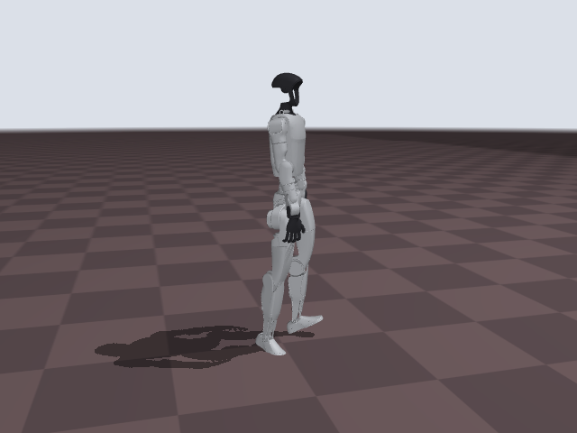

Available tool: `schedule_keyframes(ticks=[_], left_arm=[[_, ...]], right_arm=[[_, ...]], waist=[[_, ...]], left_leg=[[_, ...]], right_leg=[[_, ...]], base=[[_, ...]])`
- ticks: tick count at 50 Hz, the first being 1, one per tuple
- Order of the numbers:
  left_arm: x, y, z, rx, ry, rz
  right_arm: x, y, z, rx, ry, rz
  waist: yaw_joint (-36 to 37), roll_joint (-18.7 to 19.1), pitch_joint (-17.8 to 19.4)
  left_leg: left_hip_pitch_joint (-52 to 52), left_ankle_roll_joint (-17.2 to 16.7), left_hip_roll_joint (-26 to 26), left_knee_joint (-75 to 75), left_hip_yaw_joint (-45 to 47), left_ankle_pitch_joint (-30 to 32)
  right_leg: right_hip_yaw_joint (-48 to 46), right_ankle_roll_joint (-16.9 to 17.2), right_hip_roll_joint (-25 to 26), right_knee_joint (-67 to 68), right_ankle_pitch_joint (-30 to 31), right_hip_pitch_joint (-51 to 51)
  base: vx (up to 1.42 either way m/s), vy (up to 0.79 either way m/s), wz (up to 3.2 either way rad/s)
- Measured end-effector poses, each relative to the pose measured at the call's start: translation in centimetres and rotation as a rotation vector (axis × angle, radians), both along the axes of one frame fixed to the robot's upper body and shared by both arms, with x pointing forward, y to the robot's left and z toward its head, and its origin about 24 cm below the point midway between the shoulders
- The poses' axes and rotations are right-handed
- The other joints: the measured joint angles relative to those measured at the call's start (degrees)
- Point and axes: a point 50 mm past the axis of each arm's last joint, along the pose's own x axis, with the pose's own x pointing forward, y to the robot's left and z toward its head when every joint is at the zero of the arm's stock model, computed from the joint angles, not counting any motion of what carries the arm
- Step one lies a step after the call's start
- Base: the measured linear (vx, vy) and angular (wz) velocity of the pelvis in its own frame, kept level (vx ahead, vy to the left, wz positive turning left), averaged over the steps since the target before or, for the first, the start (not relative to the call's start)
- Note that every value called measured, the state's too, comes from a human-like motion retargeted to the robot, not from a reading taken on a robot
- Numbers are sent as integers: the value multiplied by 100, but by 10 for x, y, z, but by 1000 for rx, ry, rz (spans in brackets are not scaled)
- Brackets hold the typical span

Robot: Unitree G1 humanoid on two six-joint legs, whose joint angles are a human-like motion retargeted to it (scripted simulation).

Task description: In place motions

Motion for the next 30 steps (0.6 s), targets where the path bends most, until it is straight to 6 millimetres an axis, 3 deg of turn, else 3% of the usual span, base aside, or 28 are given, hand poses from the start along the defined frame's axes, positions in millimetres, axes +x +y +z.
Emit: schedule_keyframes(ticks=[5,18,23,30], left_arm=[[-10,2,1,2,31,47],[-63,-12,6,-19,222,231],[-65,-16,6,-26,224,228],[-51,-15,3,-40,174,188]], right_arm=[[-12,-9,-1,-40,35,-7],[-44,-16,-4,-79,128,-17],[-57,-16,-5,-89,166,-6],[-67,-15,-5,-93,202,14]], waist=[[-51,20,-1],[-239,53,-17],[-264,60,-1],[-263,59,-6]], left_leg=[[16,9,10,-11,79,-13],[92,33,3,-44,198,-63],[128,41,-10,-57,208,-66],[152,48,-37,-60,191,-65]], right_leg=[[74,7,-2,8,34,-52],[231,13,0,43,45,-118],[245,15,-6,46,50,-105],[220,14,-22,41,47,-70]], base=[[-2,1,-15],[0,0,-1],[0,0,0],[0,0,0]])
